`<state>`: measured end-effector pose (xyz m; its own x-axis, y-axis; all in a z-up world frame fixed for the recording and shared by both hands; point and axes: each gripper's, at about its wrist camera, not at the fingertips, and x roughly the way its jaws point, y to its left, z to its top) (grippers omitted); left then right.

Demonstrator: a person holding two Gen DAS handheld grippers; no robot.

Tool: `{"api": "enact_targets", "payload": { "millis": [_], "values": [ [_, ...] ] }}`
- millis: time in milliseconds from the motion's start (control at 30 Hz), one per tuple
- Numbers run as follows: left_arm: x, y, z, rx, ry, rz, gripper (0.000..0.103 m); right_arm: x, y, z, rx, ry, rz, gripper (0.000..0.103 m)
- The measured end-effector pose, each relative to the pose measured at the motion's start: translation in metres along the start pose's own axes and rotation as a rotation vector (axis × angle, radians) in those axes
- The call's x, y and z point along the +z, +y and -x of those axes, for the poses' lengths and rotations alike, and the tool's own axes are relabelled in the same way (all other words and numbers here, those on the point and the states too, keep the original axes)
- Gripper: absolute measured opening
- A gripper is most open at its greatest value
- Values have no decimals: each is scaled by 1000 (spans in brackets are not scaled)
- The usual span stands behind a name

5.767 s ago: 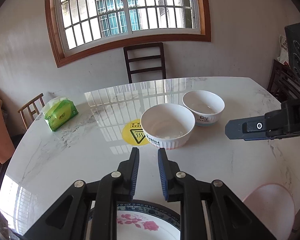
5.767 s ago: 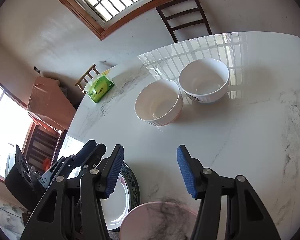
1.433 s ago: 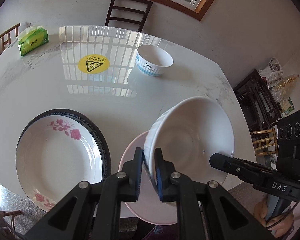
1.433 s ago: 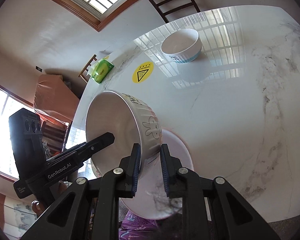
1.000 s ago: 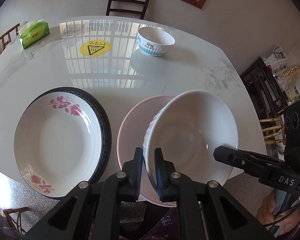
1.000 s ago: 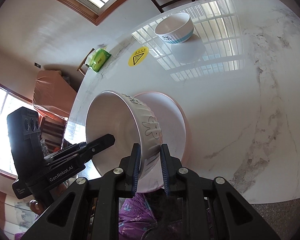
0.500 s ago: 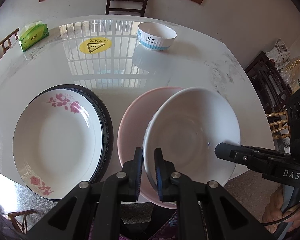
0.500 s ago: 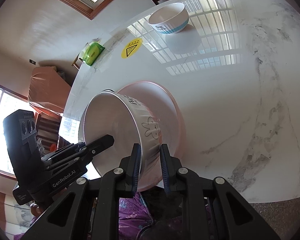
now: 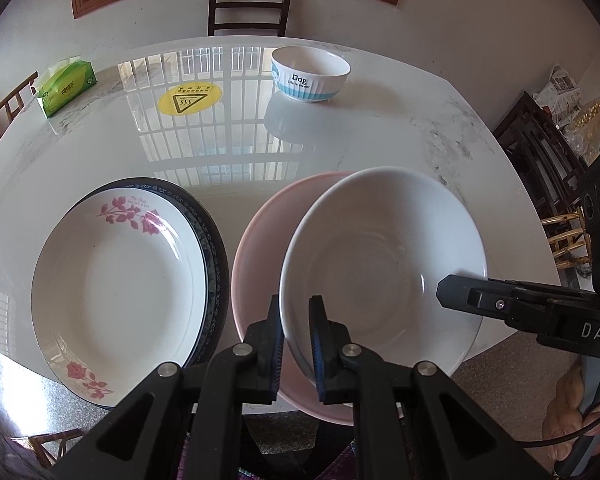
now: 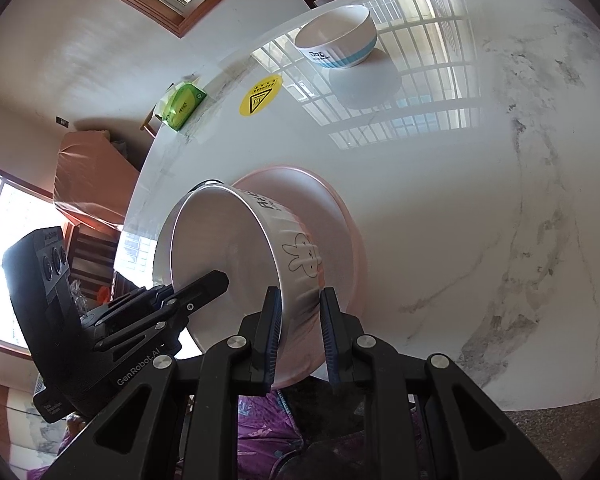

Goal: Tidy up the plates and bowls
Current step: 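Lower the striped bowl into the pink bowl with both grippers, then open both grippers and release the striped bowl inside the pink bowl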

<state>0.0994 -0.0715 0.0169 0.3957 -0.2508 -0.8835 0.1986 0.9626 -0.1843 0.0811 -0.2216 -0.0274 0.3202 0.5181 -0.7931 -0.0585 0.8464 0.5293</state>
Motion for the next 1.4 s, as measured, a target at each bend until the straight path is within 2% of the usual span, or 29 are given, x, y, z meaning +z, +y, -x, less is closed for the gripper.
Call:
{"api": "enact_targets", "payload": {
  "millis": [900, 1133, 1400],
  "values": [
    [2, -2, -6, 19, 26, -24, 13, 3, -4, 1, 16, -6, -8, 20],
    [3, -3, -4, -5, 61, -33, 22, 2, -5, 2, 31, -10, -17, 21],
    [7, -2, 6, -5, 57, -44, 24, 2, -4, 6, 29, -26, -11, 22]
  ]
}}
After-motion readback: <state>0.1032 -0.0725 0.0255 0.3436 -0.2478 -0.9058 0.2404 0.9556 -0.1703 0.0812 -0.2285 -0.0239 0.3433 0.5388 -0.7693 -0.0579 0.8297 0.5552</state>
